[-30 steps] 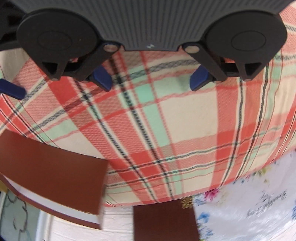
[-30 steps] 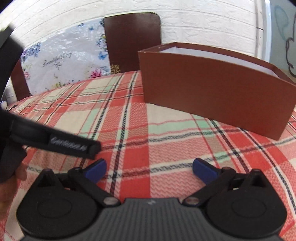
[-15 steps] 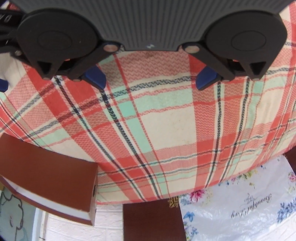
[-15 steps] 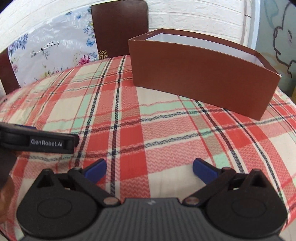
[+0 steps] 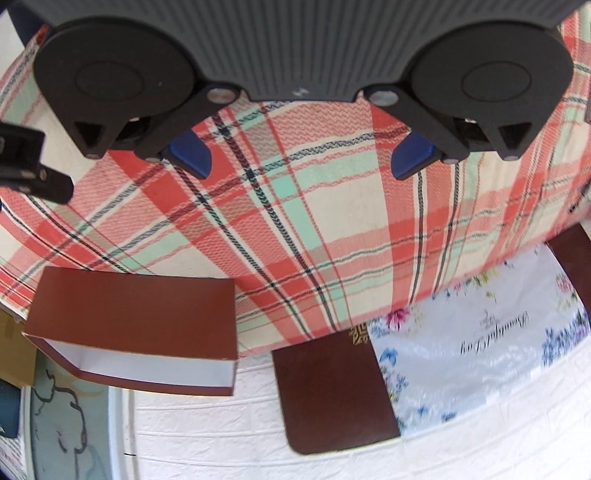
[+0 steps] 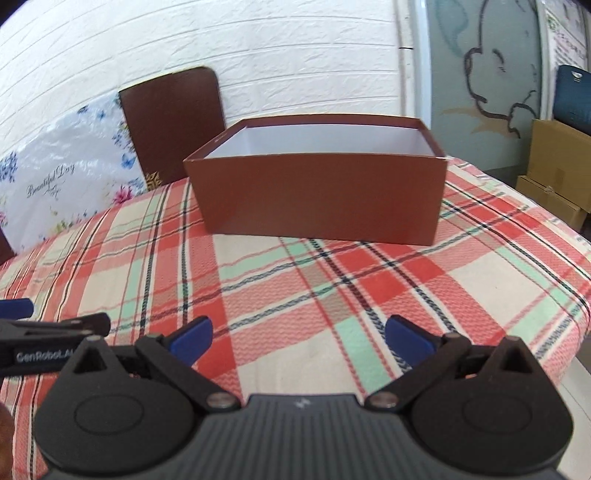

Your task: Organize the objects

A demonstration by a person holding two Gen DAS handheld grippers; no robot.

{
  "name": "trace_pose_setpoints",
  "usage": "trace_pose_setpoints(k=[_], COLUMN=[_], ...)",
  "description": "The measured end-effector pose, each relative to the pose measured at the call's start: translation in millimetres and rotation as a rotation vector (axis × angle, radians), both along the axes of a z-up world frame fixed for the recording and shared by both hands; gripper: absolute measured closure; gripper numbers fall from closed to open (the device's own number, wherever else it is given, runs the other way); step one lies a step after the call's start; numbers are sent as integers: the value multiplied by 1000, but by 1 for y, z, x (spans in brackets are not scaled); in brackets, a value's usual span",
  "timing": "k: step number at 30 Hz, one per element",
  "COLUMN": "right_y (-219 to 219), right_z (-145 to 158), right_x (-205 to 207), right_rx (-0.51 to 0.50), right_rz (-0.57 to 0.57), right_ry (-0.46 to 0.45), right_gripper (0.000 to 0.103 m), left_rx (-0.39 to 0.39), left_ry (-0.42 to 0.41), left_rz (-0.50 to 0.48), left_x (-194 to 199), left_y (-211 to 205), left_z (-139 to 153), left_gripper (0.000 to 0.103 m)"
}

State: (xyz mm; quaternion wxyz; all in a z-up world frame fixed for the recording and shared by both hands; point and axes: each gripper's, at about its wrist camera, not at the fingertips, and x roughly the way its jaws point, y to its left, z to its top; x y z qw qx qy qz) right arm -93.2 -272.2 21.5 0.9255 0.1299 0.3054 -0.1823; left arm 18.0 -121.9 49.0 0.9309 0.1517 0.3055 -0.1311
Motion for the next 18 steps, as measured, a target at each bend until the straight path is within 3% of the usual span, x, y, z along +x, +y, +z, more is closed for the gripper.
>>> trace_pose_setpoints(k=[5,10,18], right_y=[2,2,4], right_z=[1,1,1], right_x=[-7,-11,-18], right_rx=[-17,-20,-31], right_rz=[-21,-26,-45], right_ry=[-29,-41,-62], right_gripper=[0,0,0], left_rx=[44,22,38], left_ry=[-45,-5,-13], left_rz=[-16,-35,-50], left_x=[-16,-22,-31], left_y=[-7,-9,-15], left_z=[6,9,7], left_gripper=[0,0,0])
